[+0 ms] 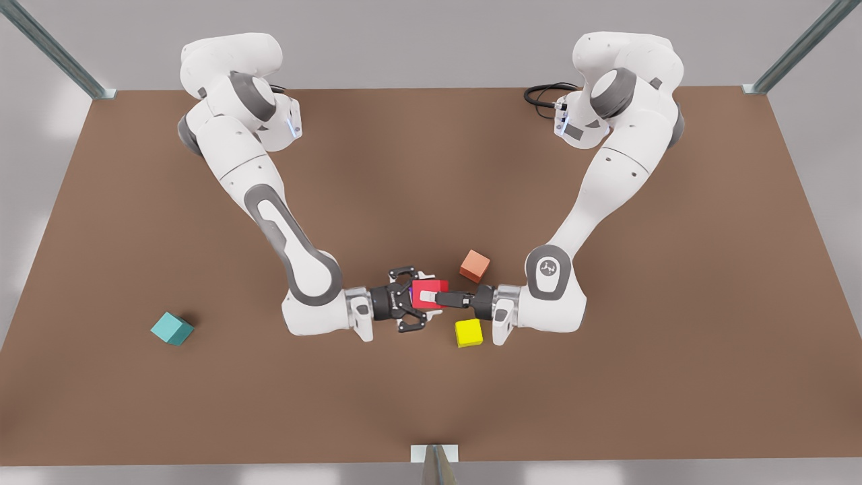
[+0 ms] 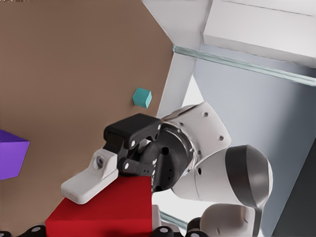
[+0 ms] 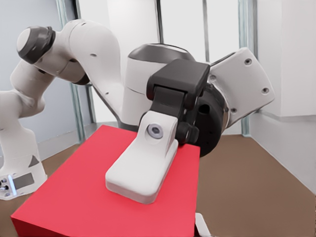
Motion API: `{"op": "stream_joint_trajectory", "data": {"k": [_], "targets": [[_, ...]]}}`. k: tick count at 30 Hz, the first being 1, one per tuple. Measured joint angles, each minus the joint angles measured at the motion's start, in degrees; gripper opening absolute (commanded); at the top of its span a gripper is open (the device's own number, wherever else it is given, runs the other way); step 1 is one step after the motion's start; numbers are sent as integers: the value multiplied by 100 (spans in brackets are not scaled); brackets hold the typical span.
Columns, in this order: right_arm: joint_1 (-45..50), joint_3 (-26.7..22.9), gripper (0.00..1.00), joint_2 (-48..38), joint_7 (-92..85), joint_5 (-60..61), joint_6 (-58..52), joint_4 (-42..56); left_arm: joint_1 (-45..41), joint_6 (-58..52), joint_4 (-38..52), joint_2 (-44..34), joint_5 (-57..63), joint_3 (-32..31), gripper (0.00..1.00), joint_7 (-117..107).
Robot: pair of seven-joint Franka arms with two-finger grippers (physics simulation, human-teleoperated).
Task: Pick up red wooden cube and pass to hand red wooden cube and place in blue wooden cube
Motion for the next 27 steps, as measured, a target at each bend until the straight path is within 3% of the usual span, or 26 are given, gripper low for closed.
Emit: {"op": "stream_joint_trajectory", "data": {"k": [2, 5, 6, 7, 15, 20, 23, 27], "targets": [[1, -3, 50, 5, -30, 9, 22, 13, 0, 11, 0, 5, 2, 0, 69, 16], [1, -12, 50, 8, -65, 45, 42, 20, -1, 32, 1, 9, 5, -2, 69, 38], [1, -13, 50, 8, -76, 58, 45, 21, -4, 37, 1, 20, 3, -3, 93, 46], [-3, -13, 50, 7, -86, 68, 48, 22, -13, 42, 0, 28, -6, -1, 100, 58], [-96, -63, 50, -17, -148, 36, 33, 19, 75, 31, -1, -2, -20, 0, 100, 133], [-636, -113, 51, -156, -90, -1037, -168, 28, 645, -282, -38, -123, 119, -7, 100, 160], [-1298, -116, 51, -539, 125, -2942, -535, 44, 1564, -1188, -5, -828, 1977, -16, 100, 92], [-1838, -320, 51, -1186, 473, -5806, -1035, -25, 1823, -2766, 363, -1785, 5522, -78, 100, -317]]}}
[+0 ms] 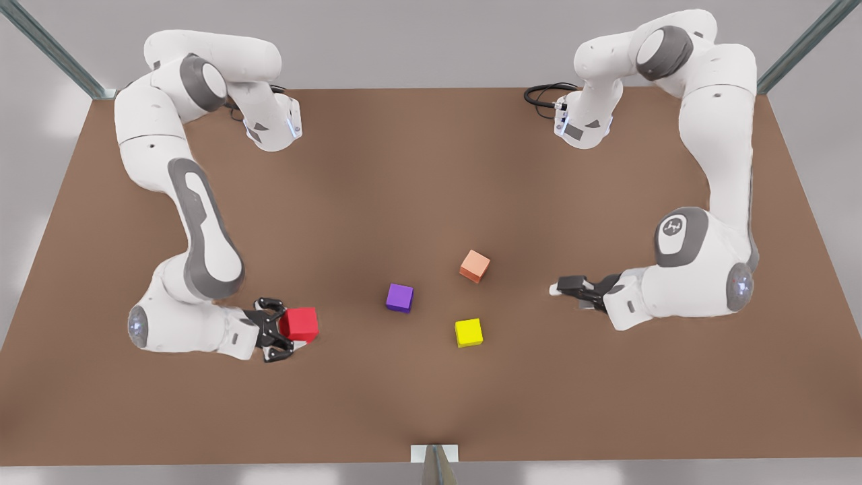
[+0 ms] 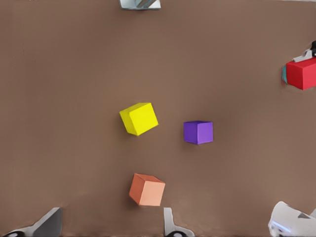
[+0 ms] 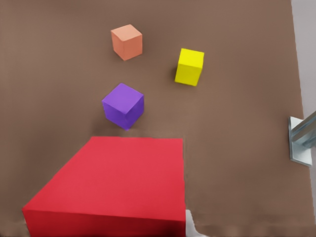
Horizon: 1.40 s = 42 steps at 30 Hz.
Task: Pick up red wooden cube and pass to hand red wooden cube and place in blue wooden cube
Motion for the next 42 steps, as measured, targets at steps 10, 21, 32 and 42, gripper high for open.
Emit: {"op": "stream_joint_trajectory", "data": {"k": [10, 21, 32, 42], "targets": [[-602, -1014, 51, -784, 594, -3327, -86, -882, -1863, -770, -2100, -2228, 1041, 2937, 100, -202], [-1248, -1004, 51, -658, 905, -3804, 1089, -1808, -1795, -1094, -1999, -2165, 786, 2943, 100, -198], [-1390, -1011, 51, -403, 1070, -3821, 1693, -1983, -1801, -1150, -1999, -2138, 744, 2943, 100, -193], [-1421, -1012, 100, -326, 1149, -3807, 1987, -2112, -1755, -1166, -1996, -2103, 716, 2952, 100, -185]]}}
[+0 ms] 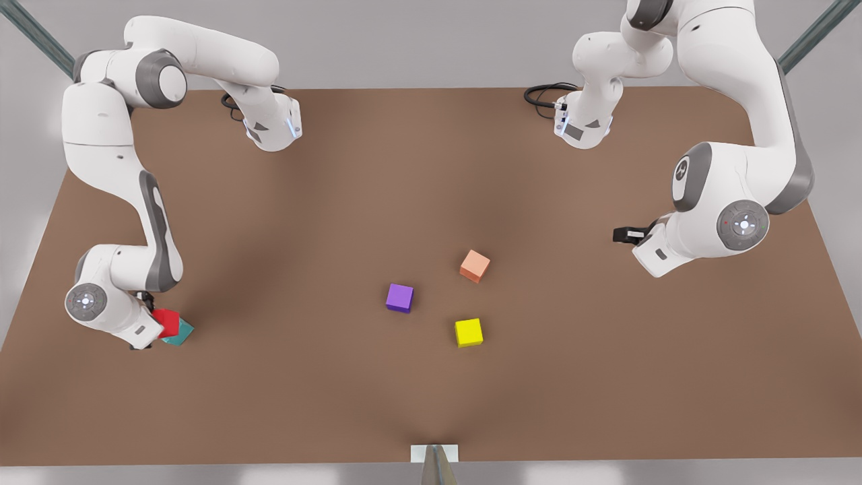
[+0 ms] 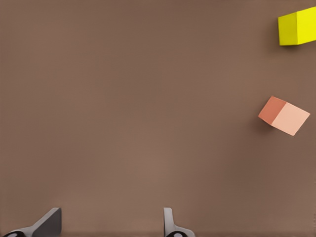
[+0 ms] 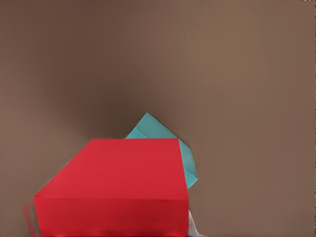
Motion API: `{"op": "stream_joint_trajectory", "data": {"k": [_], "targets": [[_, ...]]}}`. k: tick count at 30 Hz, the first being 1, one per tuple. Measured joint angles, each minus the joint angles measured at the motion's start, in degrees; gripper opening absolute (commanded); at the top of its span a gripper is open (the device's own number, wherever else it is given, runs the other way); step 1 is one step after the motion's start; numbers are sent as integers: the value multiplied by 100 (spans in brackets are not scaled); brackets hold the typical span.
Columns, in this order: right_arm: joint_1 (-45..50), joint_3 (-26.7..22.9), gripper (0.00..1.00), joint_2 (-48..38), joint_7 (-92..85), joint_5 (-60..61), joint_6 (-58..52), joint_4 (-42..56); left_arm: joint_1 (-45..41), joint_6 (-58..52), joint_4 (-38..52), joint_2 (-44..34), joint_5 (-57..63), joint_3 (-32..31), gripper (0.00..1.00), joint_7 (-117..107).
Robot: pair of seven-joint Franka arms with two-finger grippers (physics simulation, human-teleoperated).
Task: Pick up red wooden cube and pass to hand red wooden cube and place in blue wooden cube
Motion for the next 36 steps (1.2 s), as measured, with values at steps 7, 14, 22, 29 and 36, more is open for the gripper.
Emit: {"op": "stream_joint_trajectory", "data": {"k": [7, 14, 22, 29, 36], "targets": [[-9, 10, 100, -41, 38, 20, 66, 2, 0, -6, -3, 18, -9, 0, 100, 2], [24, 128, 100, -723, 73, 629, -738, 205, 0, -12, -3, 26, -10, 0, 100, 4], [620, 369, 100, -968, 2149, 2143, -3282, 1711, 28, -23, -8, 26, -8, 0, 100, 5], [855, 397, 100, -2505, 4578, 2215, -4066, 952, 44, -25, -11, 61, -10, 0, 100, 6], [686, 367, 100, -3073, 6119, 2200, -4224, 545, 52, -26, -11, 62, -7, 0, 100, 8]]}}
